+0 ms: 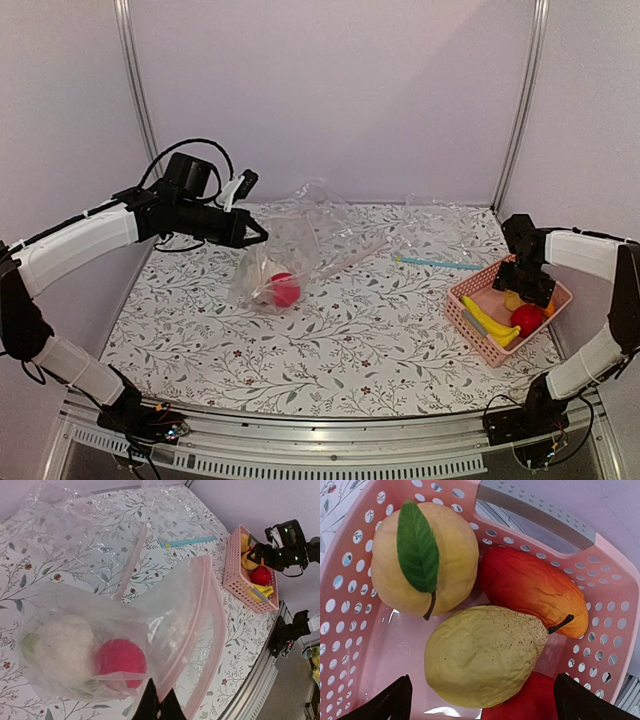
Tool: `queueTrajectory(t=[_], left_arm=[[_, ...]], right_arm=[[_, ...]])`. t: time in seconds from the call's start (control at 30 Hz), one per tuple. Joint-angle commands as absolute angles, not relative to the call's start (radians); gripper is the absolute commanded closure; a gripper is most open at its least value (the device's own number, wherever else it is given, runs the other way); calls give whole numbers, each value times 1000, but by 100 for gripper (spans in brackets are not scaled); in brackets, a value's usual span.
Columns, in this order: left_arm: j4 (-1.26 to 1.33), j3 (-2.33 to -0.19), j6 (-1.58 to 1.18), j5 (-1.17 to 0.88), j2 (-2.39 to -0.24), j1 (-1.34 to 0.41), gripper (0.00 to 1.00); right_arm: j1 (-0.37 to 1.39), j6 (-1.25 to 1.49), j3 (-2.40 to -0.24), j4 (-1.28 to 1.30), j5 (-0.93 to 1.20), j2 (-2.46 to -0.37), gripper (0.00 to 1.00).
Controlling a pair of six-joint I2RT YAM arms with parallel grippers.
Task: Place the food in the zip-top bag and seal the zipper
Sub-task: Pick up the fake fruit from the bin.
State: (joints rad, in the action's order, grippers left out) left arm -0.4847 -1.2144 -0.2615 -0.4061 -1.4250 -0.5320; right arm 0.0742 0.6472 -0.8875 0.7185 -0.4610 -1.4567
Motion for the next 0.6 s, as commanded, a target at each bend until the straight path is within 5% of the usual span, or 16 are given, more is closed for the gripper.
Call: queueTrajectory(t=[0.0, 0.57], left_arm=[[-491, -1212, -247, -394, -1407, -534, 100], [-491, -1212, -250, -402, -1414, -534, 100]], right_arm=[[56, 641, -893, 674, -453, -1489, 1], [34, 587, -921, 635, -441, -1590, 7]])
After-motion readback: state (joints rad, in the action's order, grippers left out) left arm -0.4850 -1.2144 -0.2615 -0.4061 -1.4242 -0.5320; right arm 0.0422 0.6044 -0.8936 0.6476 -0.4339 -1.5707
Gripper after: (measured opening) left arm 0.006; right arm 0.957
